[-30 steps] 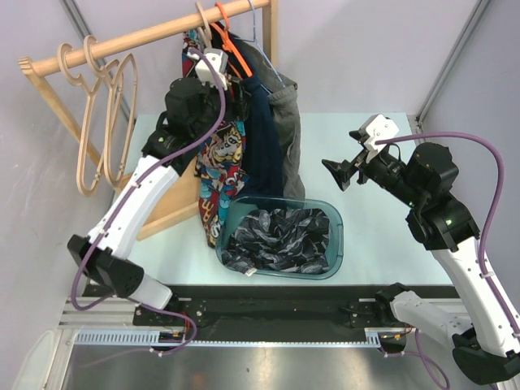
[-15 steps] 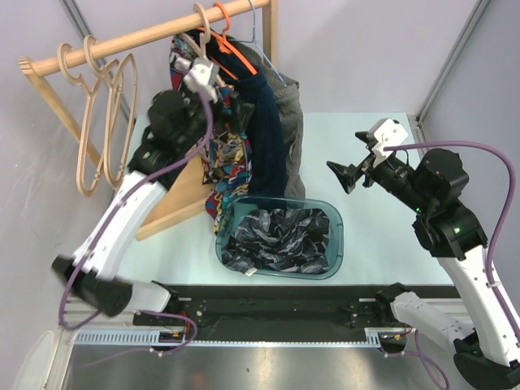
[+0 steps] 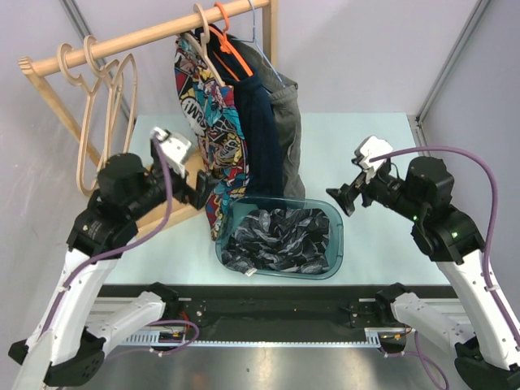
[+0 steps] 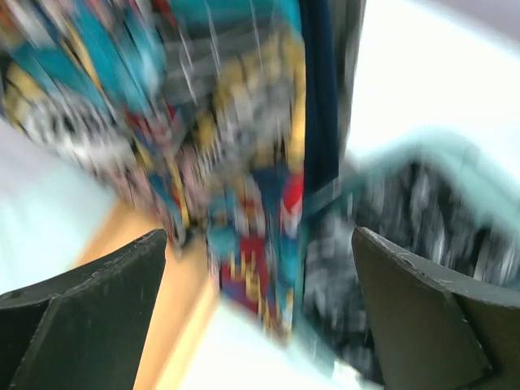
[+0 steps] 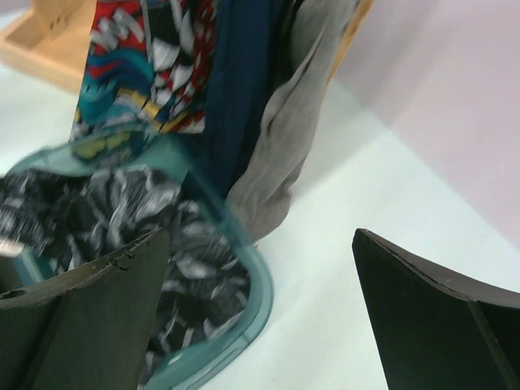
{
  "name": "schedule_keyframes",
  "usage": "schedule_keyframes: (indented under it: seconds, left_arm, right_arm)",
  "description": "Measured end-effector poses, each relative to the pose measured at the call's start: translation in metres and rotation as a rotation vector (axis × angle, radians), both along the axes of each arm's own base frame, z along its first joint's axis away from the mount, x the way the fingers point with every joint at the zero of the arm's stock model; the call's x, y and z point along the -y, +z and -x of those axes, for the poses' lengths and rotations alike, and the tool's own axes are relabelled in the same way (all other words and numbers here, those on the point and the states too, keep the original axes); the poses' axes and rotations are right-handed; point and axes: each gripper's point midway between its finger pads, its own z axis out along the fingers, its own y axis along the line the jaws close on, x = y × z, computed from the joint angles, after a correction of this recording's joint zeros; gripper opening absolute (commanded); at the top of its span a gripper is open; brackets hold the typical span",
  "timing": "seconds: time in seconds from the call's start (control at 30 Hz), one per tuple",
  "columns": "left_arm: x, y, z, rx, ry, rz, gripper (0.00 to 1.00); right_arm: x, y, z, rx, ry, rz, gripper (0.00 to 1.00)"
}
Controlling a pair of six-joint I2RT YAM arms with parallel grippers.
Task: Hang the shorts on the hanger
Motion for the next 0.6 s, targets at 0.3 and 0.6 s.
schedule_keyframes:
  seconds: [0.3, 0.6]
  left_arm:
    - [-0.041, -0.166, 0.042, -0.366, -0.003, -0.354, 1.0]
    - [-0.074, -0.216, 0.061, -0.446, 0.041, -0.523, 1.0]
  right_arm:
    - [0.002, -0.088, 0.021, -0.24, 0.061, 0.133, 1.0]
    - [0.01, -0.146, 0.046, -0.4, 0.089, 0.209, 1.0]
